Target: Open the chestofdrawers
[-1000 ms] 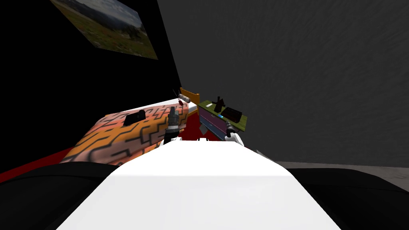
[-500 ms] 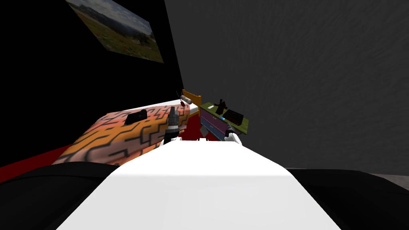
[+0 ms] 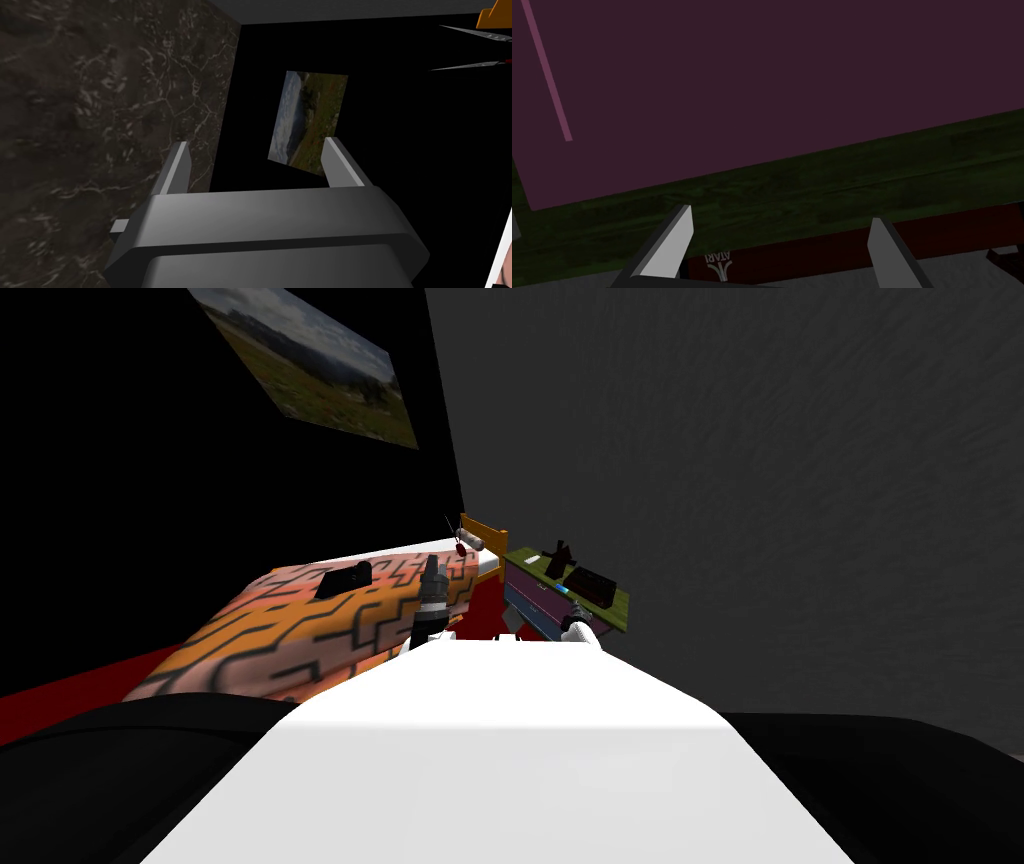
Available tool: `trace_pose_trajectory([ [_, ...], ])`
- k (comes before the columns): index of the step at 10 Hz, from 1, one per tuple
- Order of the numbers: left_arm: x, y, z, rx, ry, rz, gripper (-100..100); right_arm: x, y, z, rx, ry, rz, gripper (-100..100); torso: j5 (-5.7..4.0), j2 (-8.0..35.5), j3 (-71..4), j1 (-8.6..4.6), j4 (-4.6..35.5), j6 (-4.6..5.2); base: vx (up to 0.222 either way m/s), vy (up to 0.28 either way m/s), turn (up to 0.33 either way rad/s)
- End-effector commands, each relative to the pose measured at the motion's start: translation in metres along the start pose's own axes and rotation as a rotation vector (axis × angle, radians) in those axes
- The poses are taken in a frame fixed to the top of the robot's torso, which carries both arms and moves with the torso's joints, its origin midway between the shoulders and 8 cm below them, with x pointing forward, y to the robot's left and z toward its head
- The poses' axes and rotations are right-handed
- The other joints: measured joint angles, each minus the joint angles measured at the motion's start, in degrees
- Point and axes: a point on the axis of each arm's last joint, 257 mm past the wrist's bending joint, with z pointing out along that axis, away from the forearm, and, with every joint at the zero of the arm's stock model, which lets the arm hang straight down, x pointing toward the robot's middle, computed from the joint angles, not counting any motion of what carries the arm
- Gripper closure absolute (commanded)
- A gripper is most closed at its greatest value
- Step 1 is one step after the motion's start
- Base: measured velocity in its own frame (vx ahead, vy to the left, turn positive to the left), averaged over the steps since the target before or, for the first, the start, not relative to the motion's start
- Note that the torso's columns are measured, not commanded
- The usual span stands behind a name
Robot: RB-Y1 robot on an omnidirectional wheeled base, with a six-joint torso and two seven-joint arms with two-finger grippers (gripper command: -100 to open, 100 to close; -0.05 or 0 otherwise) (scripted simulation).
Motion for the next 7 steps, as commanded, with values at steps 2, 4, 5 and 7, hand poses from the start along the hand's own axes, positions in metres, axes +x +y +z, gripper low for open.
trace_pose_trajectory([
  [2, 0.0, 0.0, 0.0, 0.0, 0.0, 0.0, 0, -0.006, -0.029, 0.008, 0.089, -0.051, -0.099, -100, -0.05, -0.28, -0.17, -0.21, -0.15, 0.05, 0.028, 0.019, 0.093],
  [4, 0.0, 0.0, 0.0, 0.0, 0.0, 0.0, 0, -0.005, -0.044, 0.009, 0.142, -0.069, -0.152, -100, -0.14, -0.8, -0.44, -0.45, -0.32, 0.13, 0.037, 0.025, 0.043],
  [5, 0.0, 0.0, 0.0, 0.0, 0.0, 0.0, 0, -0.005, -0.051, 0.009, 0.16, -0.078, -0.183, -100, -0.24, -0.98, -0.51, -0.53, -0.38, 0.01, 0.041, 0.041, 0.048],
  [7, 0.0, 0.0, 0.0, 0.0, 0.0, 0.0, 0, -0.001, -0.054, 0.009, 0.165, -0.072, -0.193, -100, -0.42, -1.15, -0.56, -0.83, -0.48, -0.03, 0.038, 0.026, -0.015],
])
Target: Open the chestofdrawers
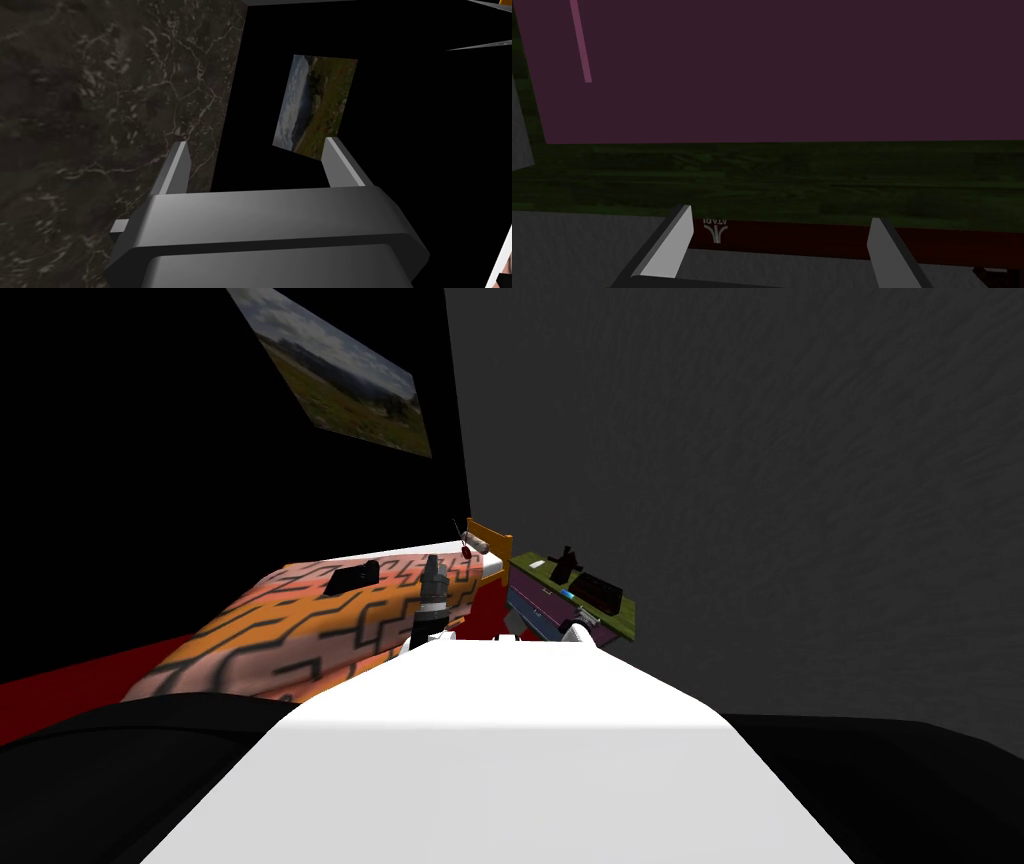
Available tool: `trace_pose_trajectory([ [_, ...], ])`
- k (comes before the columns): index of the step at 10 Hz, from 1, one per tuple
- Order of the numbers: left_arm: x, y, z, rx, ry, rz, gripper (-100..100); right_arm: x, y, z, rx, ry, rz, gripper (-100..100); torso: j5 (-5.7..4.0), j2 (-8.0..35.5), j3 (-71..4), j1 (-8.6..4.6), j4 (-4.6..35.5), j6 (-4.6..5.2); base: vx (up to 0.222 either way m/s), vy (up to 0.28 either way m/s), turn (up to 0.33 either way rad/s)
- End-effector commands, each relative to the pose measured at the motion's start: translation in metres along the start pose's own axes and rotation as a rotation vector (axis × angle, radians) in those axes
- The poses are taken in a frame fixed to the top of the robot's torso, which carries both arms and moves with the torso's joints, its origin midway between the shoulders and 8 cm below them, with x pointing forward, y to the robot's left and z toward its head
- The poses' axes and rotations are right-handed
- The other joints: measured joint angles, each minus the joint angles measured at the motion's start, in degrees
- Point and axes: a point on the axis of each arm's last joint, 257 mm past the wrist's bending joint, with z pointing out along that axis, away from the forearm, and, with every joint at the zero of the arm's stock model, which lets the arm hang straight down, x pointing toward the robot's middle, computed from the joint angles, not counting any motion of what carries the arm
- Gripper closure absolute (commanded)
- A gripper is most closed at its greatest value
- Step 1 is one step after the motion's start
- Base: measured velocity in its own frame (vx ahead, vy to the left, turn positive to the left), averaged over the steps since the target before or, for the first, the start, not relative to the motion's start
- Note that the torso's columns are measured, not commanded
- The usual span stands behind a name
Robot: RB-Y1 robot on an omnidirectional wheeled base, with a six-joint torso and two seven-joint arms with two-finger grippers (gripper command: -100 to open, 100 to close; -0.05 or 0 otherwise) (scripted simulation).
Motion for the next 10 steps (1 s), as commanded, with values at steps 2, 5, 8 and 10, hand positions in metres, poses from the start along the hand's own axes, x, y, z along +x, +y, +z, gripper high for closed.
trace_pose_trajectory([
  [2, 0.0, 0.0, 0.0, 0.0, 0.0, 0.0, 0, -0.002, -0.022, 0.007, 0.072, -0.041, -0.081, -100, -0.13, -0.13, -0.03, -0.15, -0.03, -0.14, 0.046, 0.041, 0.087],
  [5, 0.0, 0.0, 0.0, 0.0, 0.0, 0.0, 0, 0.004, -0.026, 0.007, 0.079, -0.03, -0.094, -100, -0.33, -0.06, 0.06, -0.77, -0.1, 0.09, 0.015, -0.006, 0.007],
  [8, 0.0, 0.0, 0.0, 0.0, 0.0, 0.0, 0, 0.006, -0.042, 0.006, 0.136, -0.059, -0.169, -100, -0.33, -0.27, -0.06, -0.73, -0.15, 0.04, 0.06, 0.041, 0.062],
  [10, 0.0, 0.0, 0.0, 0.0, 0.0, 0.0, 0, -0.003, -0.049, 0.004, 0.179, -0.102, -0.213, -100, -0.48, 0.14, 0.21, -1.18, -0.09, 0.22, 0.032, 0.016, 0.058],
])
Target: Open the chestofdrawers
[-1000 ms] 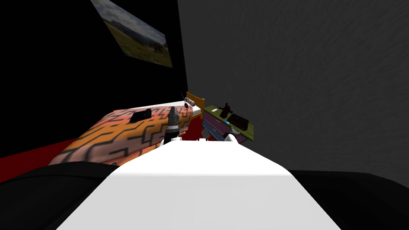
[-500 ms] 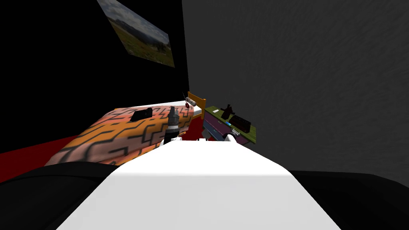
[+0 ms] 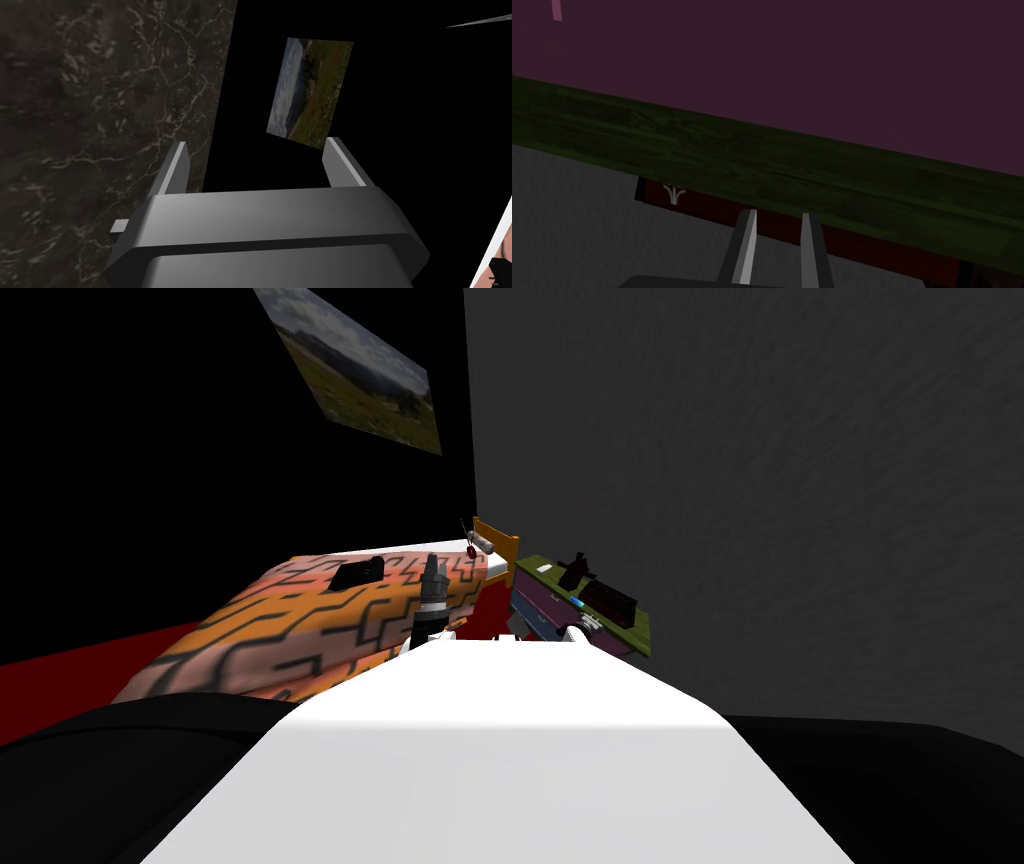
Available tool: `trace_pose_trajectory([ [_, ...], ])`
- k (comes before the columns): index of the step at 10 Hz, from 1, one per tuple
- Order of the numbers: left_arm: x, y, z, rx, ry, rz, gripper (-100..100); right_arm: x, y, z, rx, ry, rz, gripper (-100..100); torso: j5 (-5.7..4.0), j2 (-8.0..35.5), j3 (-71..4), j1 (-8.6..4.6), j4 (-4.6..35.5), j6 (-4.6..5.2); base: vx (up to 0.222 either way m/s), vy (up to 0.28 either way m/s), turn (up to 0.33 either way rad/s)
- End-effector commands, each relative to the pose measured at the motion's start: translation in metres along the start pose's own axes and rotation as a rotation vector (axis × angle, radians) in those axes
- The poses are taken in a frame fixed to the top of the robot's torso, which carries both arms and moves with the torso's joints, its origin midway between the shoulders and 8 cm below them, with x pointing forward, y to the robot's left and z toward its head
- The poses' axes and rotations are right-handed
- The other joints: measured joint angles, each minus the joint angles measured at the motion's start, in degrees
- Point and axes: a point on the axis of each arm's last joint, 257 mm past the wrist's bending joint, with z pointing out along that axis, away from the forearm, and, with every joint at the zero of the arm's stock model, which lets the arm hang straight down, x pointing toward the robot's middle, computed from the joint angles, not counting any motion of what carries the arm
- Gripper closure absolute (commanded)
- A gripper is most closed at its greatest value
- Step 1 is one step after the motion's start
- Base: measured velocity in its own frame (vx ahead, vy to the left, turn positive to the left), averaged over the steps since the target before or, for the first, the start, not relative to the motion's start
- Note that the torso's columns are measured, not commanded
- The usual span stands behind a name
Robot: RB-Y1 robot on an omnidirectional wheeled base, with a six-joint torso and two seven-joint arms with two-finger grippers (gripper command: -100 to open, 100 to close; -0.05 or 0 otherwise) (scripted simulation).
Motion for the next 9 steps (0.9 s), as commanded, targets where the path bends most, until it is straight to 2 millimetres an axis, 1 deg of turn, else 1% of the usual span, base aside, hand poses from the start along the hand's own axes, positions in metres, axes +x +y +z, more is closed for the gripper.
trace_pose_trajectory([
  [1, 0.0, 0.0, 0.0, 0.0, 0.0, 0.0, 0, -0.004, -0.016, 0.008, 0.053, -0.039, -0.068, -100, 0.09, 0.09, 0.05, 0.2, 0.11, -0.1, 0.038, 0.021, 0.062],
  [3, 0.0, 0.0, 0.0, 0.0, 0.0, 0.0, 0, 0.005, -0.02, 0.008, 0.059, -0.025, -0.088, -100, 0.18, 0.2, 0.12, 0.01, 0.18, 0.04, 0.022, 0.005, -0.005],
  [4, 0.0, 0.0, 0.0, 0.0, 0.0, 0.0, 0, 0.005, -0.02, 0.008, 0.059, -0.025, -0.088, -100, 0.02, 0.25, 0.15, -0.01, 0.1, 0.04, 0.002, 0.029, 0.003],
  [7, 0.0, 0.0, 0.0, 0.0, 0.0, 0.0, 0, 0.005, -0.02, 0.008, 0.059, -0.025, -0.088, -100, -0.06, 0.29, 0.2, -0.1, 0.07, 0.07, -0.001, -0.007, 0.0],
  [8, 0.0, 0.0, 0.0, 0.0, 0.0, 0.0, 0, 0.002, -0.031, 0.006, 0.101, -0.062, -0.147, -100, -0.06, 0.16, 0.12, -0.16, 0.04, 0.08, 0.061, 0.052, 0.071],
  [9, 0.0, 0.0, 0.0, 0.0, 0.0, 0.0, 0, 0.006, -0.032, 0.006, 0.103, -0.057, -0.158, -100, 0.04, -0.01, 0.01, 0.08, 0.07, -0.03, 0.053, 0.026, 0.028],
])
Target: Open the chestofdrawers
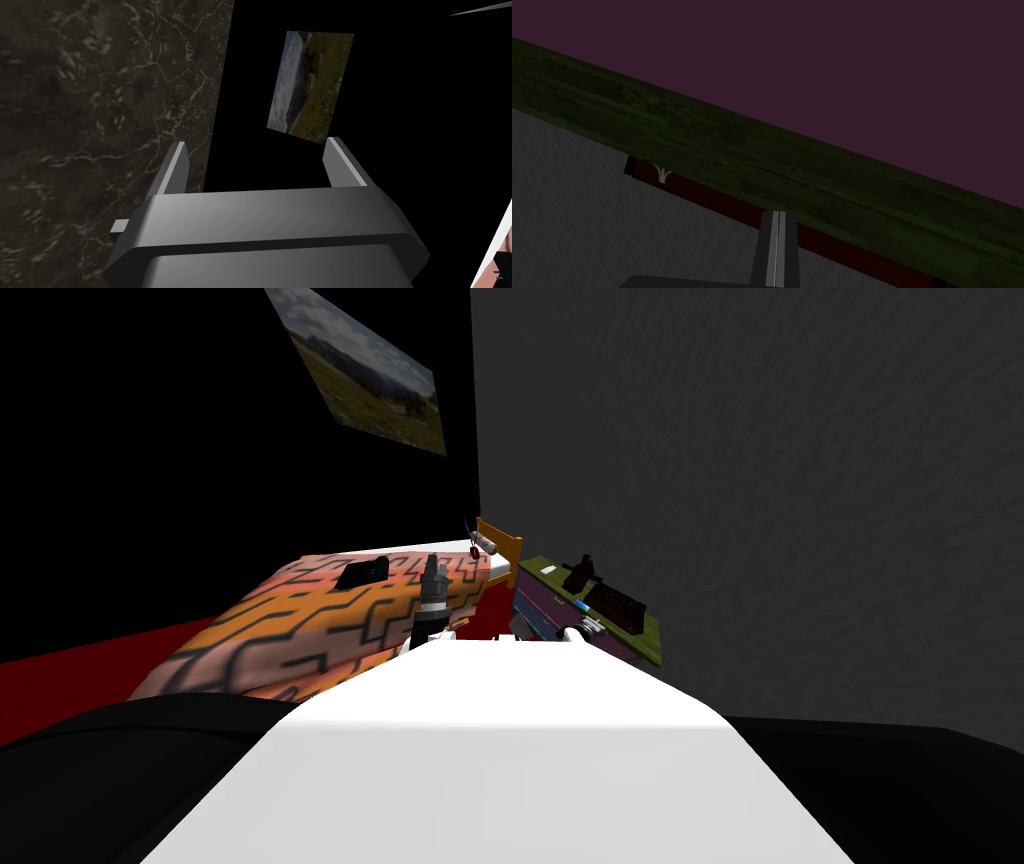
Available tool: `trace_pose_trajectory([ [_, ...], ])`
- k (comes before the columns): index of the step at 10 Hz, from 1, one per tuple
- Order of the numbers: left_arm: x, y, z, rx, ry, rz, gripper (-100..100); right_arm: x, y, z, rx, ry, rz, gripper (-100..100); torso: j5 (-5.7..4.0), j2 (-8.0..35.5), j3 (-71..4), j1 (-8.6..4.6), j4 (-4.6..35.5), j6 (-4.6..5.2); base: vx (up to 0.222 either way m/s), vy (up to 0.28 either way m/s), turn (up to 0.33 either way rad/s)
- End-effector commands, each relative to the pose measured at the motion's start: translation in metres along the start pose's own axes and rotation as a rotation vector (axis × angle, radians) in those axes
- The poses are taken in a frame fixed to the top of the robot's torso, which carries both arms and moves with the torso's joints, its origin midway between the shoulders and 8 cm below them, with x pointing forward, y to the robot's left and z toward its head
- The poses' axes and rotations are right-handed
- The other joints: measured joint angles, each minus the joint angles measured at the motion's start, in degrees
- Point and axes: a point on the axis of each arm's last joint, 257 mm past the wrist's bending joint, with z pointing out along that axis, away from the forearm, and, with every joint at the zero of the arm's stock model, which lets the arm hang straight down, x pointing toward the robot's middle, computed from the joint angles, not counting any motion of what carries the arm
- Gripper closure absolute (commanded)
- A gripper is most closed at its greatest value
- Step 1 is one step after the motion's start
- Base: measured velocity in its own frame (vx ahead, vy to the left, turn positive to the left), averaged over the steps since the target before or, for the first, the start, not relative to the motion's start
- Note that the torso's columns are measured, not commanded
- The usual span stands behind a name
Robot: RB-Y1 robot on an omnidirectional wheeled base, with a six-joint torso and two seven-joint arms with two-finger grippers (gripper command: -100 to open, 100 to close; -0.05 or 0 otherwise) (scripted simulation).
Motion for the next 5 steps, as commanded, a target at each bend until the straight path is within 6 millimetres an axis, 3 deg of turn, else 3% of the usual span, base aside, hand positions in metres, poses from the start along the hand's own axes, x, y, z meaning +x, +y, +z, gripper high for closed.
trace_pose_trajectory([
  [1, 0.0, 0.0, 0.0, 0.0, 0.0, 0.0, 0, 0.007, -0.011, 0.006, 0.024, -0.008, -0.051, -100, -0.05, 0.02, 0.03, -0.07, 0.0, -0.1, 0.026, -0.008, 0.011],
  [5, 0.0, 0.0, 0.0, 0.0, 0.0, 0.0, 0, 0.009, -0.022, 0.004, 0.063, -0.039, -0.122, -100, -0.23, 0.26, 0.22, 0.01, 0.12, -0.49, 0.027, 0.024, 0.033],
])
